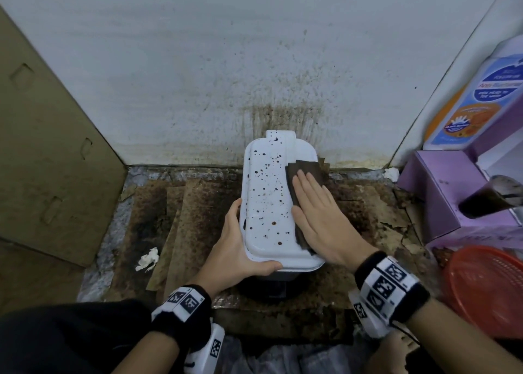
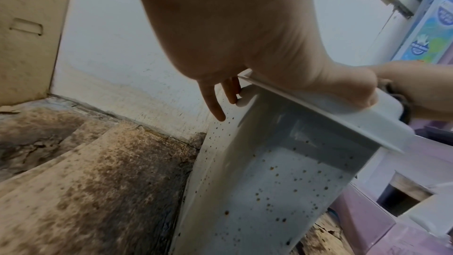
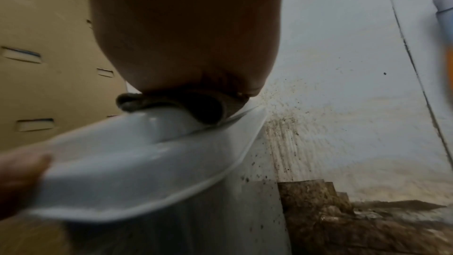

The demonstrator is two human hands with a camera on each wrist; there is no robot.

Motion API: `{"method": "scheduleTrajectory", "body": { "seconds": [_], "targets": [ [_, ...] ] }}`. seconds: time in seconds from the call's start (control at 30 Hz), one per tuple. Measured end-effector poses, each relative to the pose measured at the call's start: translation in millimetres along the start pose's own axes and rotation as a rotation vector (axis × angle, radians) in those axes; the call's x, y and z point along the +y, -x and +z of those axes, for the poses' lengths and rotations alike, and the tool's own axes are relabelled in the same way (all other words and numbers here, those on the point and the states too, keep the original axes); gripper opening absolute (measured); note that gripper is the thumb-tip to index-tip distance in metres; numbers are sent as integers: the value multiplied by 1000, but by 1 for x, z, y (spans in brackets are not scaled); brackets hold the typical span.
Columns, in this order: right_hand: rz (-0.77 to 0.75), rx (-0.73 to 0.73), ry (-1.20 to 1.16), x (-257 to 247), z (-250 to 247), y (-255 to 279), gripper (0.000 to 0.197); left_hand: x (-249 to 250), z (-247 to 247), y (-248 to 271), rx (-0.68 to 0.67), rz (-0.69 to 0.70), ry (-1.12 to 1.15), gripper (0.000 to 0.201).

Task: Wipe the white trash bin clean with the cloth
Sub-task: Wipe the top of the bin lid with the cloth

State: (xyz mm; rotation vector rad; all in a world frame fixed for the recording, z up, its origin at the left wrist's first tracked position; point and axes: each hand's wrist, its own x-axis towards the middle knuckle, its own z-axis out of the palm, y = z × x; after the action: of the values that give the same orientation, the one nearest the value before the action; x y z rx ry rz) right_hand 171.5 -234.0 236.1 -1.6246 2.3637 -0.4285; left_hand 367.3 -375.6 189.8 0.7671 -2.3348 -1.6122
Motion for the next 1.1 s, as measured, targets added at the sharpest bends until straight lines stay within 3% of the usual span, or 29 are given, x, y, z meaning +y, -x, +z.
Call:
{"method": "scheduleTrajectory", "body": {
  "seconds": [0.2, 0.57, 0.73, 0.9, 1.1],
  "targets": [
    [-5, 19, 60, -2, 1, -3, 65, -5, -2, -2, -11, -7, 19, 147],
    [1, -96, 119, 32, -29, -111, 61, -1, -3, -3, -19, 4, 48, 142],
    [17, -117, 138, 38, -33, -136, 62, 1, -4, -3, -31, 6, 59, 141],
    [-3, -61, 153, 39, -27, -122, 63, 2, -1, -1, -16, 5, 40, 142],
    [7, -108, 85, 21, -24, -64, 64, 4, -1, 0, -16, 22, 54, 140]
  ]
}}
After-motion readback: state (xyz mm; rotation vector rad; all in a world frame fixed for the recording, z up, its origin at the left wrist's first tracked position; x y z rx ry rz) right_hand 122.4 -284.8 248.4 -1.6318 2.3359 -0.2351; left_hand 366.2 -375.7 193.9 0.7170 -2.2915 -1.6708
